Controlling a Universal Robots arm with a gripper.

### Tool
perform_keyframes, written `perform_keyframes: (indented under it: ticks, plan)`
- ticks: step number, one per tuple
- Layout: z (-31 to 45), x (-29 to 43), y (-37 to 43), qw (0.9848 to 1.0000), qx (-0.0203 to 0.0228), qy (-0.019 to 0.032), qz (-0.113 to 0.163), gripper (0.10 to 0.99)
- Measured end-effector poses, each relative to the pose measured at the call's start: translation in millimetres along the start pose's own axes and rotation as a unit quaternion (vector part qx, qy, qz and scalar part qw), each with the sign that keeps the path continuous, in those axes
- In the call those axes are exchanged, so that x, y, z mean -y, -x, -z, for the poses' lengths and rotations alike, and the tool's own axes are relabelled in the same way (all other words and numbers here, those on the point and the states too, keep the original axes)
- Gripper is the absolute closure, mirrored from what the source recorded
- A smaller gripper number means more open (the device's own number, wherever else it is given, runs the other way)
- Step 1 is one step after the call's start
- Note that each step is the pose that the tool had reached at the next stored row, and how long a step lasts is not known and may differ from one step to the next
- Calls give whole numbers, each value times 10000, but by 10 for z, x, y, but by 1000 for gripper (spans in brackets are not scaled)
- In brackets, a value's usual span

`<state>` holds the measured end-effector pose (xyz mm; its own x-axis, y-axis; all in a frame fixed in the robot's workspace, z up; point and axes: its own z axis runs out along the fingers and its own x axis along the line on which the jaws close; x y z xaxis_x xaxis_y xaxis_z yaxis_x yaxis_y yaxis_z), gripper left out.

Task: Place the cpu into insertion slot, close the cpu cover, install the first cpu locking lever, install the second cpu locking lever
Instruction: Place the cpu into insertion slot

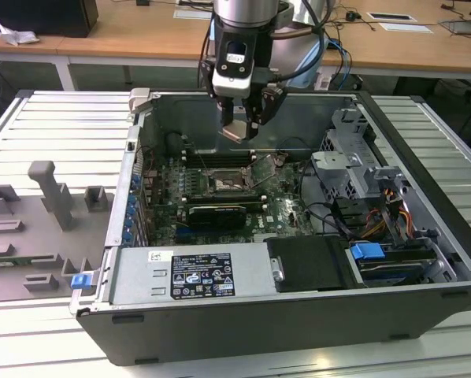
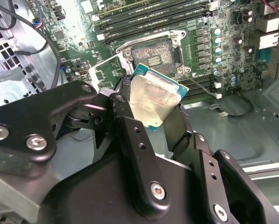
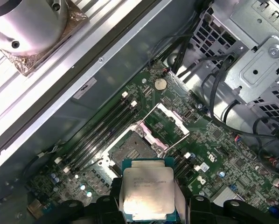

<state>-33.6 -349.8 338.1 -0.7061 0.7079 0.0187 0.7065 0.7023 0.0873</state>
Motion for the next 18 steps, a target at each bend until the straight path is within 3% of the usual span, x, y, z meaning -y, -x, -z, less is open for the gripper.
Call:
perform_keyframes:
  ticks: [7,12,18]
  plan:
    - [-19,1,0,9999,11,3,-129,561]
    - [-39,4,0,9992,36,8,-407,561]
    - [-61,5,1,9957,80,18,-917,561]
